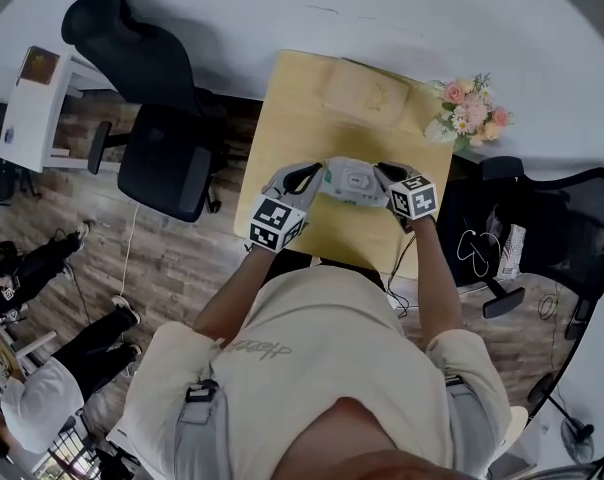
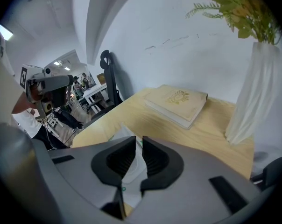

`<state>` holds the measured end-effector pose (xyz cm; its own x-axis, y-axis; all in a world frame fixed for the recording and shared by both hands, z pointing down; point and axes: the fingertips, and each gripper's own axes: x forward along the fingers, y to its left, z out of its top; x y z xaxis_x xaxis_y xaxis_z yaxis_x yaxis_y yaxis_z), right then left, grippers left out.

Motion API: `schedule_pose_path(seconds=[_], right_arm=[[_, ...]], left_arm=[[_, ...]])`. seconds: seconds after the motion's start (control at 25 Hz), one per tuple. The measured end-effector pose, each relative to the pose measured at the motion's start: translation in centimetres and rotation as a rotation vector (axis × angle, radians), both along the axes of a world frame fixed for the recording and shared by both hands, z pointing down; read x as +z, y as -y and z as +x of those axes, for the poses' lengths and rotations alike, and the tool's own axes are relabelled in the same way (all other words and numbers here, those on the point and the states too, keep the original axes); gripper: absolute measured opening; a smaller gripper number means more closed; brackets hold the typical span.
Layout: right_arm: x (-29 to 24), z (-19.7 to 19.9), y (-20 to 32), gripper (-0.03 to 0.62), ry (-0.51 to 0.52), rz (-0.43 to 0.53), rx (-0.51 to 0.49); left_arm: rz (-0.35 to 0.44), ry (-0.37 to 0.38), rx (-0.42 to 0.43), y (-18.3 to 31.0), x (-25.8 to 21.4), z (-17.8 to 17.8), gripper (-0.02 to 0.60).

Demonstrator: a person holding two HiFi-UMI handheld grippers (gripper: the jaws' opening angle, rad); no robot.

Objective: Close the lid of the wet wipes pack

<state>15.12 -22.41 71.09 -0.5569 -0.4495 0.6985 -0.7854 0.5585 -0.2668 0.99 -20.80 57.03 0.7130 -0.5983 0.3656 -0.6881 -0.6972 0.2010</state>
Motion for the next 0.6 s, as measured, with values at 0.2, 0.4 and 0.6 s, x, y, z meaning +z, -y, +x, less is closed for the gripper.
schedule_pose_path(seconds=[0.2,0.4,0.6], right_arm=[[0.0,-0.5,-2.0,0.04,0.002,0.025,-0.007],[0.4,-0.4,-3.7,0.041,-0.009,0.034,-0.001],[1.2,-0.4,-5.1,0.042,-0.023,0.044,-0.004]], left_arm=[[0.014,-0.033,-0.014,-0.1,-1.0,-0.7,0.018],[0.036,-0.038,-0.008,-0.5,-1.8,-1.0,0.018],[0.038,-0.046,-0.005,-0.9,-2.0,-1.5,0.018]])
